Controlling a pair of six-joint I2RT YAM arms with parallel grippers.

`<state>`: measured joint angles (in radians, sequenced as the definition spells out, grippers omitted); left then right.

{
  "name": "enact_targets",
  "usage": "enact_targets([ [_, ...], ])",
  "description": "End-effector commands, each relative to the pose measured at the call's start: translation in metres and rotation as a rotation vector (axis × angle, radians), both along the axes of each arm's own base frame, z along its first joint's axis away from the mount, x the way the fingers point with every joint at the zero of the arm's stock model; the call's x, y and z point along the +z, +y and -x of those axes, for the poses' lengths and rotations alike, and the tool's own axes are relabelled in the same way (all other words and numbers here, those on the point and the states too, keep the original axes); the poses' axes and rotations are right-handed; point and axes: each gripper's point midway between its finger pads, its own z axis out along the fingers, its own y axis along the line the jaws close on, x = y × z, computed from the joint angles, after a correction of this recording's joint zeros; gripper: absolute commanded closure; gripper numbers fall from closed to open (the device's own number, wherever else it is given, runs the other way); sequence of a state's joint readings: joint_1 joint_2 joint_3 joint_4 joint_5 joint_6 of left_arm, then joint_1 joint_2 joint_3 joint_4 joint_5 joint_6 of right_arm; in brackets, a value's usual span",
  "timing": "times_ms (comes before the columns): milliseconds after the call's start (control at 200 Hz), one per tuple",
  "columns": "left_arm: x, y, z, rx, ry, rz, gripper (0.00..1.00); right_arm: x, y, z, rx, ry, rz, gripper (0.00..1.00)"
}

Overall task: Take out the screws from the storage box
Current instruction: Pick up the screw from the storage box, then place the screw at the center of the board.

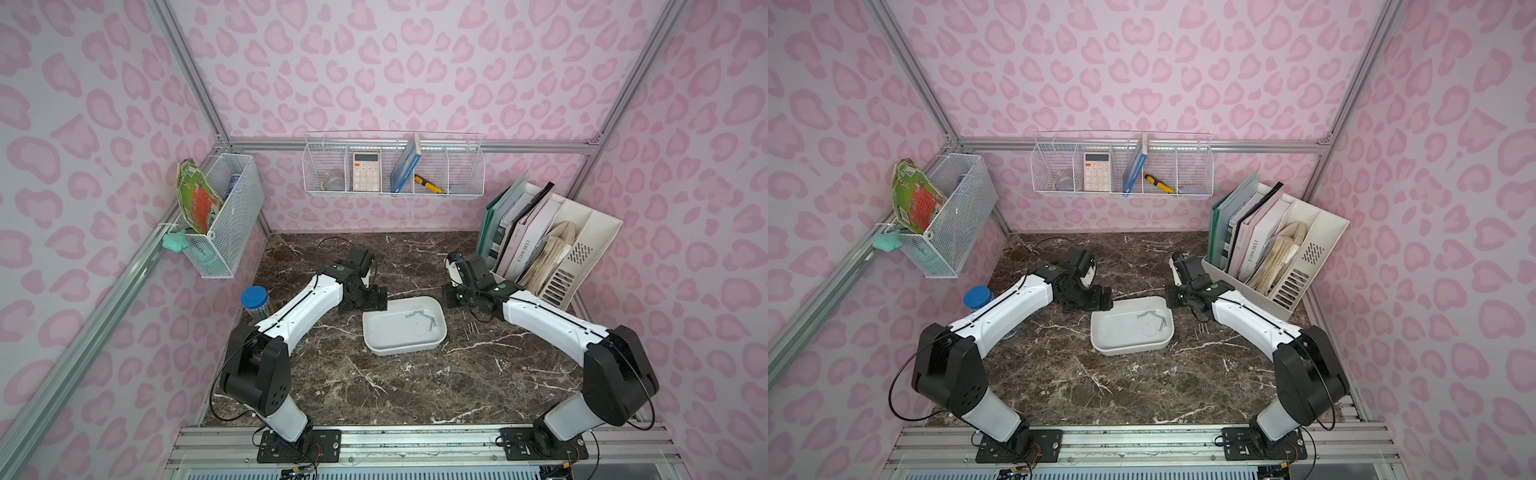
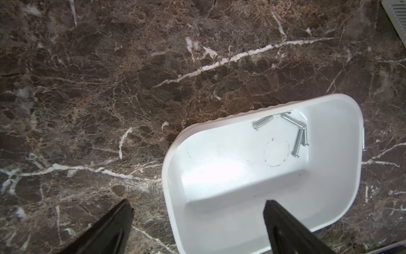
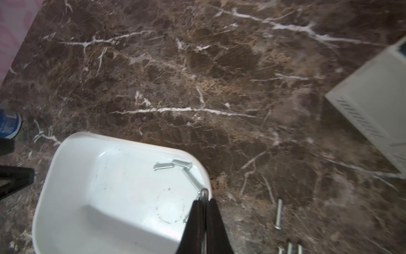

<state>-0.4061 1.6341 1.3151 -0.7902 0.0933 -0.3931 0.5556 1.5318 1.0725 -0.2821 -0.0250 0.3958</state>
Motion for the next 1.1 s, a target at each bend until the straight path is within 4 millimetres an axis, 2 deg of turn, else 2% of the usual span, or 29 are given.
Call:
enact_targets([
  [0, 0.001, 0.0, 0.002, -0.006, 0.001, 0.001, 0.03, 0.0, -0.037, -0.011, -0.114, -0.026, 0.019, 0.97],
  [110, 0.0, -0.001, 0.002, -0.008, 0.006, 0.005, 0.02, -0.013, -0.07, -0.016, -0.17, -0.007, 0.089, 0.97],
  [260, 0.001, -0.002, 0.002, -0.01, 0.005, 0.007, 0.02, -0.032, -0.09, -0.024, -0.196, 0.02, 0.15, 0.97],
  [570, -0.002, -0.001, 0.003, -0.011, 0.01, 0.003, 0.02, -0.079, -0.088, -0.039, -0.192, 0.096, 0.203, 0.96],
  [870, 0.0, -0.003, 0.003, -0.014, 0.008, 0.011, 0.02, -0.115, -0.092, -0.028, -0.2, 0.18, 0.23, 0.94],
  [1100, 0.0, -0.002, 0.003, -0.014, 0.005, 0.007, 0.02, -0.129, -0.091, -0.021, -0.192, 0.217, 0.245, 0.9],
])
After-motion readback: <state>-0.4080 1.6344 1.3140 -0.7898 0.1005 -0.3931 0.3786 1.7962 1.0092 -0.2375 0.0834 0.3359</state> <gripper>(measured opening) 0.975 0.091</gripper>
